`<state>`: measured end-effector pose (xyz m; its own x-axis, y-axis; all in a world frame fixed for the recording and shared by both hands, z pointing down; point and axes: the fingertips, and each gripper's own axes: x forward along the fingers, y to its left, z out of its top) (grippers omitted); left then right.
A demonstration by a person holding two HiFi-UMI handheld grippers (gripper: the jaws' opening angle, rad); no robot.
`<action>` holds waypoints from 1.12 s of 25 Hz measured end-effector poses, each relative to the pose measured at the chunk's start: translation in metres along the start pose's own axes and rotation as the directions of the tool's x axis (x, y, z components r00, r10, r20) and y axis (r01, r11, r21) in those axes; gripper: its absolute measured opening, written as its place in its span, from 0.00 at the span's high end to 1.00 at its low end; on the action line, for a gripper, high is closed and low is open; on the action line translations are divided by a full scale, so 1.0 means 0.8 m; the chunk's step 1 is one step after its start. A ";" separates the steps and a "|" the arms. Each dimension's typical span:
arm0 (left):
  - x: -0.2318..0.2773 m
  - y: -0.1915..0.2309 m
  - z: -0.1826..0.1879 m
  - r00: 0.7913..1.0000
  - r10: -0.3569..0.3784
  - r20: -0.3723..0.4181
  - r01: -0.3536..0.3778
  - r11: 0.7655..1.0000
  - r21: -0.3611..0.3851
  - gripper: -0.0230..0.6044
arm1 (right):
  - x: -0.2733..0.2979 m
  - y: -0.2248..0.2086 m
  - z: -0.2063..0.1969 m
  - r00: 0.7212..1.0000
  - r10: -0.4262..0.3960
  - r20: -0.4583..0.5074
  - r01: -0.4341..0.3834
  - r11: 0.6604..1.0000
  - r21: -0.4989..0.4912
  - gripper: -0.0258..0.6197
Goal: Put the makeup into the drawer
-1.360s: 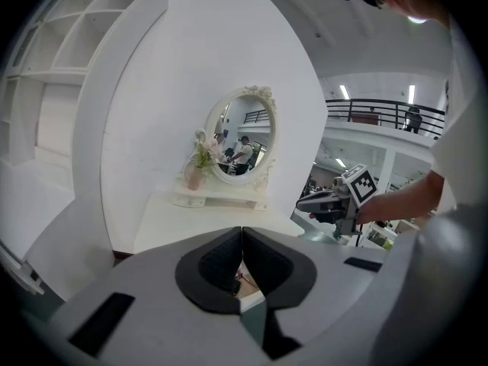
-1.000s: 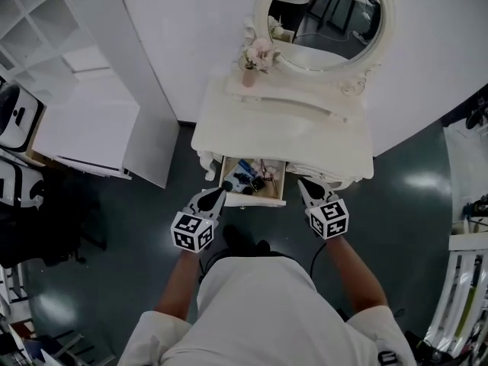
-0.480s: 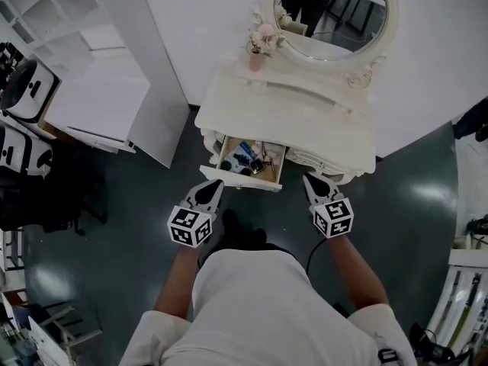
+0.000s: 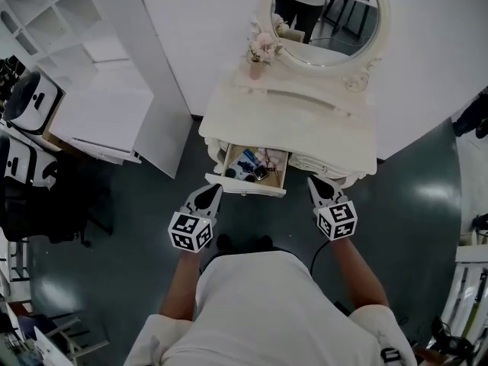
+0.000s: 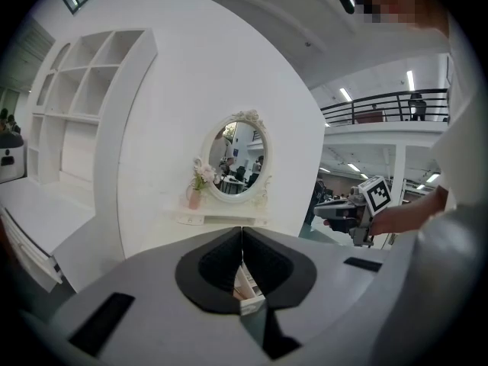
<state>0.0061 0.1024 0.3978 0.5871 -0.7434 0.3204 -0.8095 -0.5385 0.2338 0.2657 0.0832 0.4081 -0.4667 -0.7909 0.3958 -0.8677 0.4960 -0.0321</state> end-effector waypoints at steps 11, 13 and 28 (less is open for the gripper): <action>-0.015 0.032 0.026 0.999 -0.053 0.001 0.053 0.997 0.048 0.94 | 0.003 0.022 0.031 0.997 -0.042 0.064 0.042 0.999 0.003 0.92; -0.014 0.037 0.027 0.998 -0.058 0.003 0.058 0.997 0.047 0.94 | 0.005 0.025 0.033 0.997 -0.048 0.065 0.048 0.999 0.007 0.92; -0.001 0.046 0.036 0.996 -0.089 0.004 0.088 0.995 0.046 0.94 | 0.018 0.029 0.039 0.996 -0.068 0.062 0.067 0.997 0.025 0.92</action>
<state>-0.0240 0.0720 0.3795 0.6565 -0.6945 0.2945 -0.7537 -0.6198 0.2187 0.2338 0.0721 0.3844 -0.4159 -0.8438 0.3392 -0.9011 0.4328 -0.0282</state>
